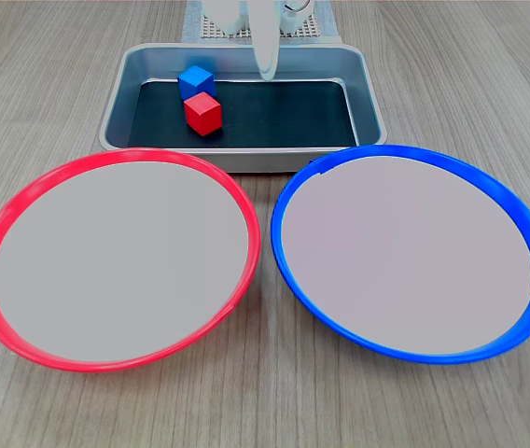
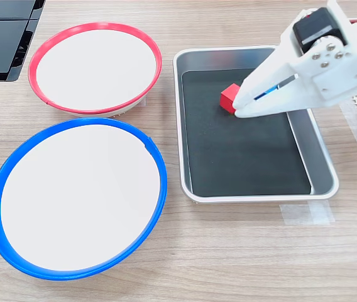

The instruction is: Move two blocks from tray to matching dishes

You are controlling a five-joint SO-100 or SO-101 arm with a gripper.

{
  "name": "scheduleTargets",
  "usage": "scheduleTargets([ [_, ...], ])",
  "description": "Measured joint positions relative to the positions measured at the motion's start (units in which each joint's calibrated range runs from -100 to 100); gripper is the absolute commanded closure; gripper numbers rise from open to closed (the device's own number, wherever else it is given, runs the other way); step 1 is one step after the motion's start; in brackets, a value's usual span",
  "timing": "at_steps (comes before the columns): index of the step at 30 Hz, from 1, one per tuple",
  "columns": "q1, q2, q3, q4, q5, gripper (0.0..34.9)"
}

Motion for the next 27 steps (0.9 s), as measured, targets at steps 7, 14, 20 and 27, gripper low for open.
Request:
scheduleTargets([
  [7,11.77,23.19,-20.69,9.46,18.17,32.4],
  [14,19.73,47.74,-36.12,15.99,32.38,19.3],
  [20,19.91,58.99,-37.84,11.09,37.46,18.0],
  [27,18.94,67.43,-37.93,3.18,37.61,17.7],
])
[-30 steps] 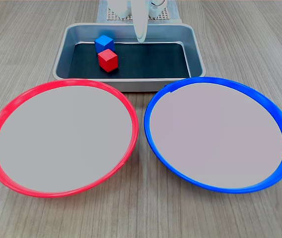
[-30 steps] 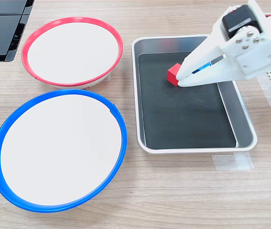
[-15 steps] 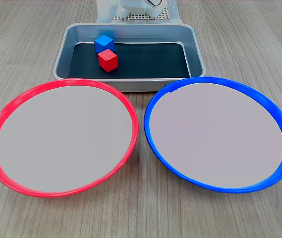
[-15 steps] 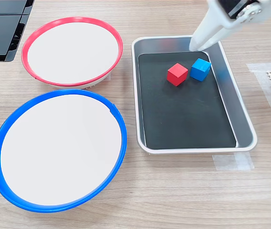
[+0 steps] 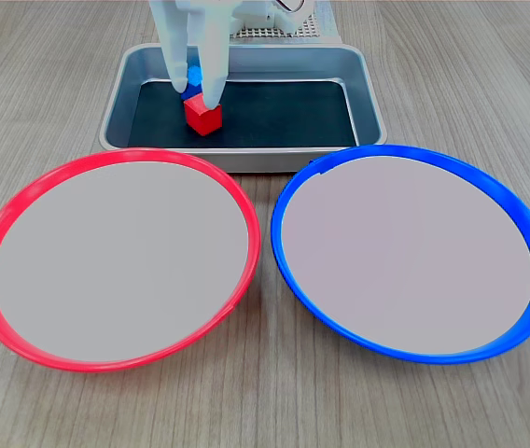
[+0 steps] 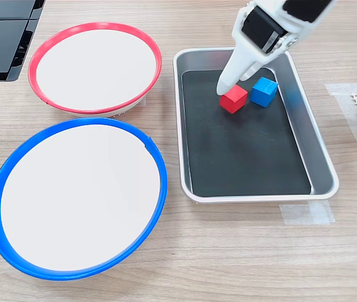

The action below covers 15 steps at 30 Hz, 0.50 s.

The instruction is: Move two blocks from tray to matching dishes

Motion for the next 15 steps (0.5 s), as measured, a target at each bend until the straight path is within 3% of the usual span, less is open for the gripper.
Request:
scheduleTargets([
  [9,-3.36,8.95,-0.45,-5.14,0.73,20.7],
  [10,-3.45,9.55,-0.64,-4.81,0.88,23.0],
  [12,-3.63,10.14,-1.18,-4.00,1.22,34.6],
  [15,-4.42,10.74,-3.09,-2.53,1.42,34.8],
])
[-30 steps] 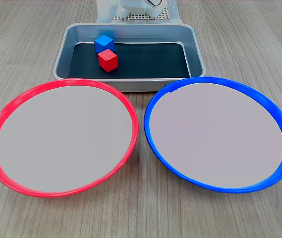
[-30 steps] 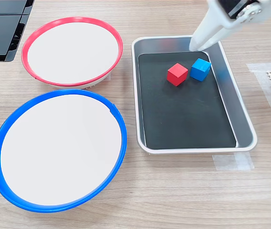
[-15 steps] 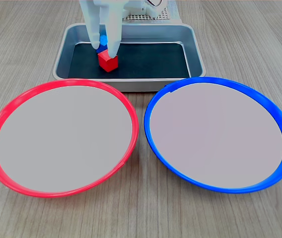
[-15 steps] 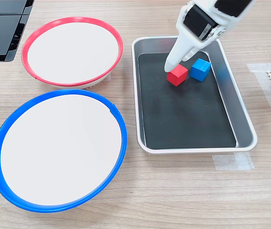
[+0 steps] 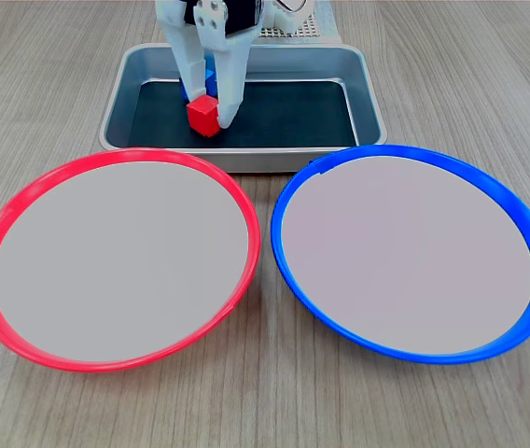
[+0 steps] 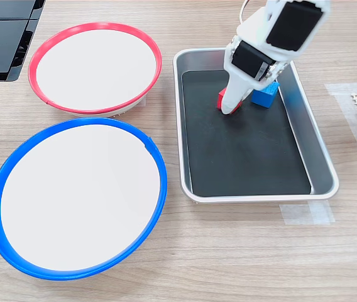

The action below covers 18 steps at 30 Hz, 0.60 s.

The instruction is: Move two blocks from tray to matching dishes

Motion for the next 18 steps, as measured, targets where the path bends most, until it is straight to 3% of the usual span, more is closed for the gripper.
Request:
scheduleTargets([
  [6,-1.15,2.39,-13.88,3.83,-3.86,34.8],
  [13,-2.04,18.24,-43.38,-2.69,-15.82,34.7],
  [14,-2.12,22.17,-46.64,-4.00,-16.41,33.3],
  [15,-2.30,23.70,-47.55,-4.49,-16.41,29.4],
  [17,-2.57,29.24,-48.91,-7.01,-16.17,19.2],
  [18,-2.57,30.09,-48.91,-7.59,-15.97,11.9],
])
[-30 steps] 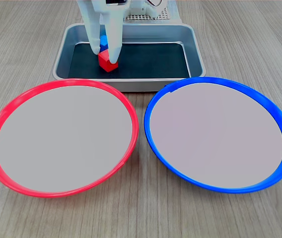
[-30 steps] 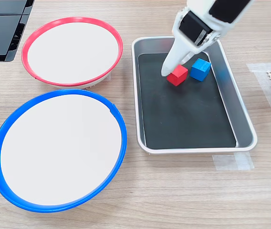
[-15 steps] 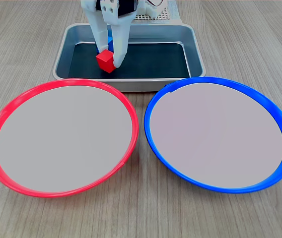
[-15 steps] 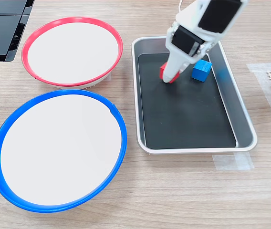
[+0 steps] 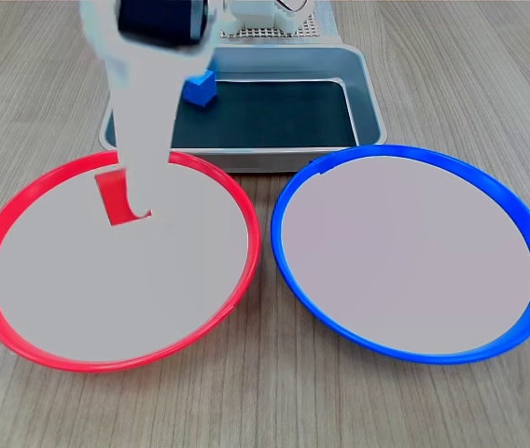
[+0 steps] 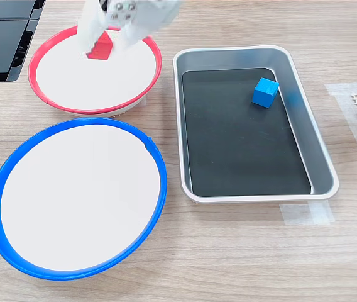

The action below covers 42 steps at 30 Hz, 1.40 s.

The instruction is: Move two blocks from tray to matching dishes

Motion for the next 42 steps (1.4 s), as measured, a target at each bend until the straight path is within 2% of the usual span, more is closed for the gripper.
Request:
scheduleTargets([
  [2,0.62,1.62,0.73,-2.20,0.78,11.9],
  [4,1.15,1.53,2.81,-3.59,1.76,16.4],
  [5,1.15,1.53,3.18,-3.67,1.76,25.5],
  [7,0.80,0.77,4.99,-3.18,2.05,33.3],
  [8,0.62,-1.11,6.35,-2.37,2.05,34.6],
  [11,0.62,-7.93,9.44,3.18,2.59,34.6],
  [15,3.10,-23.02,18.51,20.07,9.52,34.6],
  [16,5.66,-29.75,24.05,26.35,13.43,33.0],
  [17,7.52,-33.25,27.22,28.14,15.43,29.4],
  [18,8.23,-35.12,29.04,28.63,16.12,27.2],
  [19,9.73,-39.13,33.76,28.63,18.27,22.3],
  [22,13.63,-44.16,42.56,28.79,21.00,15.4],
  [27,14.96,-44.42,47.91,26.84,23.15,13.2],
  [31,14.60,-44.42,51.27,24.06,24.62,14.4],
  [34,14.87,-44.42,54.17,21.29,25.45,17.0],
  [36,14.42,-44.42,55.44,19.58,25.89,21.5],
  [38,14.34,-44.42,56.72,17.94,26.42,30.9],
  [39,14.42,-44.42,57.17,17.13,26.62,34.6],
  [42,13.54,-44.33,58.26,15.25,27.25,34.7],
])
